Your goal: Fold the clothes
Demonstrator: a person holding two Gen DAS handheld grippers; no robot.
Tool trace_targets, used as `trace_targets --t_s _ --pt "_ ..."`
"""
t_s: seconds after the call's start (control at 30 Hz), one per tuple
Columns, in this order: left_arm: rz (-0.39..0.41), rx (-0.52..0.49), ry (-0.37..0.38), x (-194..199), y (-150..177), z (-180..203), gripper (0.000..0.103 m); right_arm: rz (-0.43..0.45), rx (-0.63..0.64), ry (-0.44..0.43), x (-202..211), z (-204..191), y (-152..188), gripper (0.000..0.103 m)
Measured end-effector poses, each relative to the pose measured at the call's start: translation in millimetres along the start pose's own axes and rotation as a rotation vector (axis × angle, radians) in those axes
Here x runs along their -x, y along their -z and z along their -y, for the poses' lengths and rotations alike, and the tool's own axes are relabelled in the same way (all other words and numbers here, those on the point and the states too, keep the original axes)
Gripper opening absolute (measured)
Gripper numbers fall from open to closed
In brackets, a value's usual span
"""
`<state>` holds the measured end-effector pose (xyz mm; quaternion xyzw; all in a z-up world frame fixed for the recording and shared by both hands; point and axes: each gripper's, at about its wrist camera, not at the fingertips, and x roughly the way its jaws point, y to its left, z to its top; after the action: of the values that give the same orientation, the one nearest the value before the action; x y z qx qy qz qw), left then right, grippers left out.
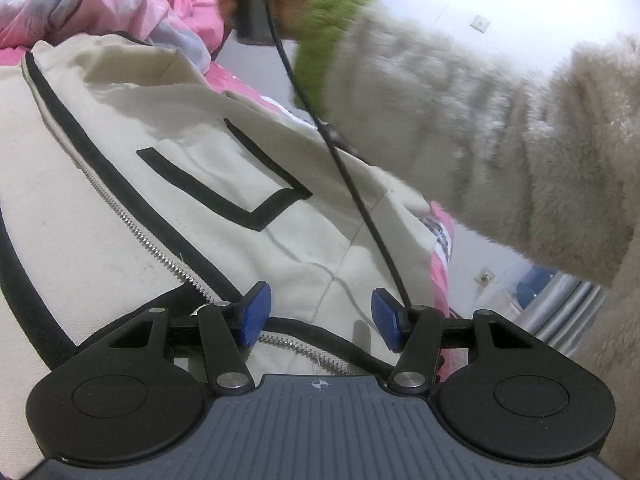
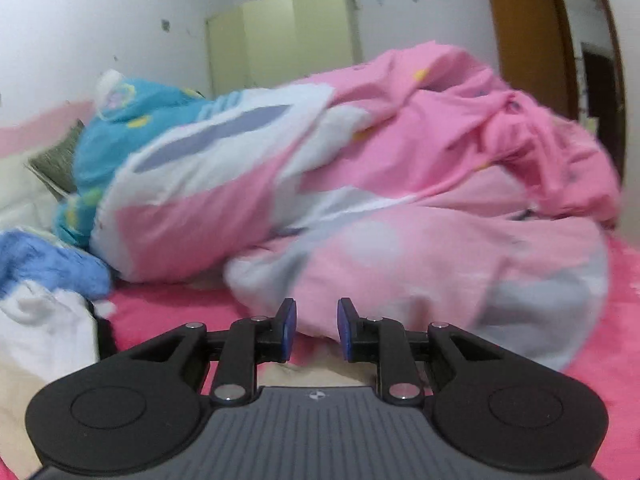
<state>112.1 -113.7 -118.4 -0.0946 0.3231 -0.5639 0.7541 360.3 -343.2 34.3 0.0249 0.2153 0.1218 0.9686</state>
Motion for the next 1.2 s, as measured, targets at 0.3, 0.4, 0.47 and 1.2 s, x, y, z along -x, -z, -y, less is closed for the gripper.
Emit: trace_targets --t_s 0.3,0.4,0.47,1.2 --pt "0.001 0.004 0.004 -2.8 -2.0 1.8 0.057 -0.289 0.173 0.085 -84.8 -10.8 53.4 0.021" --pt "0.004 0.011 0.008 -3.5 -2.0 0.2 0.057 -0.332 0.205 0.193 -118.2 4.6 69.0 0.022" --pt "0.006 0.017 0.011 -3.5 -2.4 -0.7 0.057 -0.325 0.205 0.212 -127.1 8.4 74.4 0.022" --pt "0.013 0.052 0.036 -0.9 -3.2 -3.6 0.057 -0.343 0.161 0.324 -50.0 54.0 82.5 0.022"
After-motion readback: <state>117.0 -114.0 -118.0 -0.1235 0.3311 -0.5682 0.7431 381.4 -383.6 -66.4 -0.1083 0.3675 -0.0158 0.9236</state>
